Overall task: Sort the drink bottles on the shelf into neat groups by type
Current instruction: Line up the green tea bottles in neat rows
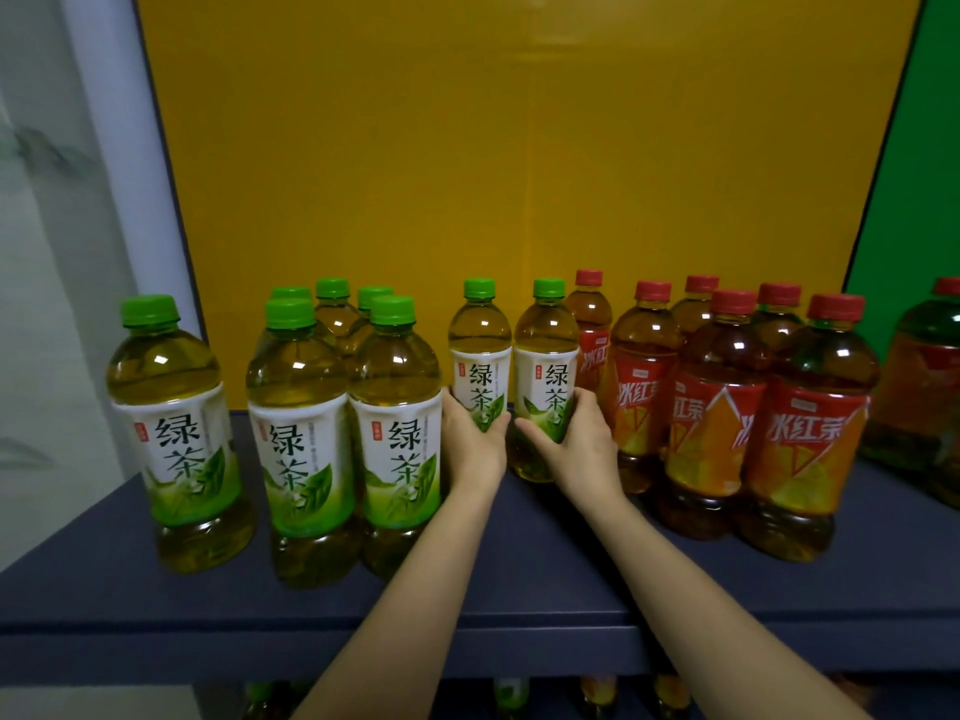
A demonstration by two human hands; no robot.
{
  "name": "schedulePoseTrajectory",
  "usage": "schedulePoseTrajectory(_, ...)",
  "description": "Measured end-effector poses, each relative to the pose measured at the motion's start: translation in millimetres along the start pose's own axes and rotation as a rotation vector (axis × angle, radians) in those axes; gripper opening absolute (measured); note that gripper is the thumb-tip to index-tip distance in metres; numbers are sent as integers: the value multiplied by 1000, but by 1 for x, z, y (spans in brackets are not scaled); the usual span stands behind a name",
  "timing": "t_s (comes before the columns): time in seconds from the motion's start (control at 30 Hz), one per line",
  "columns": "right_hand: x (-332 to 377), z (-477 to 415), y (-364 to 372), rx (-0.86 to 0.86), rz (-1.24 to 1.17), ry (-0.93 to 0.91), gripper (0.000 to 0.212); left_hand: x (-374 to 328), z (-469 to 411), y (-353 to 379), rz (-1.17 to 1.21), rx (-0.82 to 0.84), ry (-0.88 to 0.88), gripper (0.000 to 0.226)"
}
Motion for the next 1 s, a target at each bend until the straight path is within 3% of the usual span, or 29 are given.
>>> schedulePoseTrajectory(0.17, 1, -3, 3, 5, 21, 9, 61, -1, 3, -1, 49, -3, 19, 62)
schedulePoseTrajectory(0.37, 1, -4, 3, 55, -19, 29, 64, 5, 2, 4, -59, 15, 18, 73)
schedulePoseTrajectory(0.53, 8, 9, -11, 179, -105, -29, 62, 1, 28, -12, -105, 220, 51, 82)
schedulePoseTrajectory(0.6, 16, 21, -22, 189, -117, -78, 60, -4, 50, -31, 21, 302, 96, 72)
schedulePoseTrajectory(0.7, 32, 41, -32, 210, -207, -138, 48, -9, 83, -68, 167, 368, 121, 36)
schedulePoseTrajectory(0.8, 51, 58, -22, 350, -328, -168, 42, -6, 107, -110, 159, 225, 188, 19)
schedulePoseTrajectory(0.87, 63, 69, -9, 450, -364, -159, 60, 1, 110, -136, 108, 0, 250, 18)
schedulePoseTrajectory(0.93, 73, 78, 5, 485, -360, -168, 72, 7, 105, -158, -31, -230, 314, 24)
schedulePoseTrajectory(1.0, 82, 86, 16, 482, -353, -167, 82, 18, 91, -174, -105, -347, 303, 40)
Point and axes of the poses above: each hand's wrist, its own z-axis away from the middle knuckle, its own y-axis out of the palm, x = y × z, the point moved 1 cm from there along -z, towards the middle knuckle, and after that the axes turned 2 degrees about -z, right-handed, at the moved point
